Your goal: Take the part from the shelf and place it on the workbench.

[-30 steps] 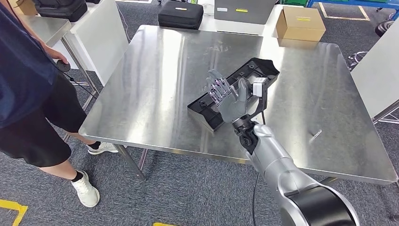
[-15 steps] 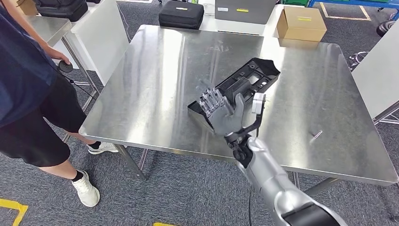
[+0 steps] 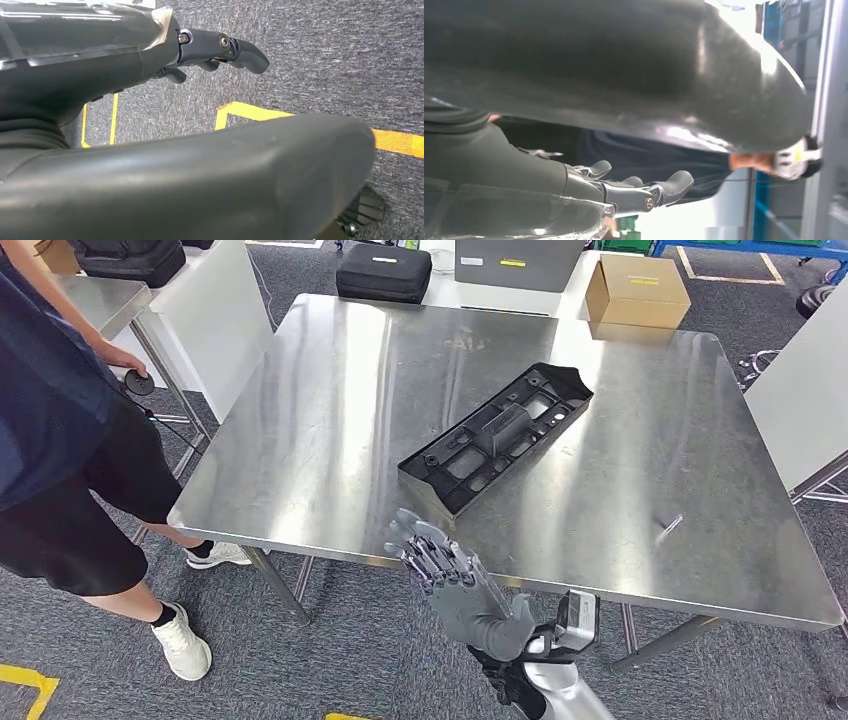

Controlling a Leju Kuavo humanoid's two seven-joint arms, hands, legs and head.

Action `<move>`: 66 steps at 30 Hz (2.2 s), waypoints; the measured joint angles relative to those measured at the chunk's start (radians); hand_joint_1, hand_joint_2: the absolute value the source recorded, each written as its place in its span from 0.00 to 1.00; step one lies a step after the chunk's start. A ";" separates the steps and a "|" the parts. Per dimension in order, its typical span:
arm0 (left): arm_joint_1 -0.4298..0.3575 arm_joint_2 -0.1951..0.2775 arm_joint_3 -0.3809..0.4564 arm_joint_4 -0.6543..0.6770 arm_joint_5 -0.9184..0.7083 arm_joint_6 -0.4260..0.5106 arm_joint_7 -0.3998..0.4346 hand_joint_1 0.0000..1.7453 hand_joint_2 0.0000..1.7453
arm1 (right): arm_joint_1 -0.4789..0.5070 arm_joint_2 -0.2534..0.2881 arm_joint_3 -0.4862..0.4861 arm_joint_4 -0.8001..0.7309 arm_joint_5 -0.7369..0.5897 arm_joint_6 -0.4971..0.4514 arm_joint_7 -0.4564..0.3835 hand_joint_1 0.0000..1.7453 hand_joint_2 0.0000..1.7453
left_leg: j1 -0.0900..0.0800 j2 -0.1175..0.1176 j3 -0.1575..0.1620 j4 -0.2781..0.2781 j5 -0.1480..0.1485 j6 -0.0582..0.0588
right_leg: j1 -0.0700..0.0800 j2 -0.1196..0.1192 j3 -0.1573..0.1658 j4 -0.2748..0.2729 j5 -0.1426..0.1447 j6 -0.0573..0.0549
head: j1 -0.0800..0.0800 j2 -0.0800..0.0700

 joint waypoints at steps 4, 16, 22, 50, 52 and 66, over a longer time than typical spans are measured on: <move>0.000 0.000 0.000 0.000 0.000 0.002 0.000 0.00 0.00 | 0.025 -0.009 0.000 -0.059 0.026 -0.009 -0.013 0.00 0.00 | 0.000 0.000 0.000 0.000 0.000 0.000 | 0.000 0.000 0.000 0.000 0.000 0.000 | 0.000 0.000; 0.000 0.000 0.006 0.000 0.017 -0.006 -0.004 0.00 0.00 | 0.051 -0.021 -0.030 -0.116 0.053 -0.024 -0.032 0.00 0.00 | -0.003 0.000 0.000 0.002 -0.001 0.002 | -0.003 0.000 0.001 -0.001 0.001 0.001 | 0.000 0.000; 0.000 0.002 0.014 0.000 0.019 -0.022 -0.021 0.00 0.00 | 0.070 -0.021 -0.041 -0.132 0.078 -0.037 -0.033 0.00 0.00 | -0.011 0.000 0.001 -0.001 0.002 0.015 | -0.010 0.000 0.002 -0.004 0.005 0.009 | 0.000 0.000; -0.005 0.006 0.014 0.005 0.004 -0.034 -0.020 0.00 0.00 | 0.135 -0.037 -0.049 -0.140 0.108 -0.067 -0.034 0.00 0.00 | 0.005 0.001 0.082 0.014 -0.061 -0.006 | -0.006 -0.002 -0.026 0.003 0.032 -0.012 | 0.006 0.000; -0.007 0.008 0.014 0.005 0.003 -0.035 -0.021 0.00 0.00 | 0.139 -0.037 -0.048 -0.140 0.110 -0.069 -0.035 0.00 0.00 | -0.006 0.002 0.101 -0.023 -0.056 0.001 | -0.007 -0.004 -0.029 0.001 0.044 0.002 | 0.005 0.000; -0.007 0.005 0.014 0.008 -0.006 -0.037 -0.019 0.00 0.00 | 0.164 -0.040 -0.056 -0.147 0.129 -0.081 -0.034 0.00 0.00 | -0.003 0.021 -0.031 -0.028 0.074 -0.001 | -0.026 -0.007 0.121 -0.012 -0.074 0.049 | 0.006 0.000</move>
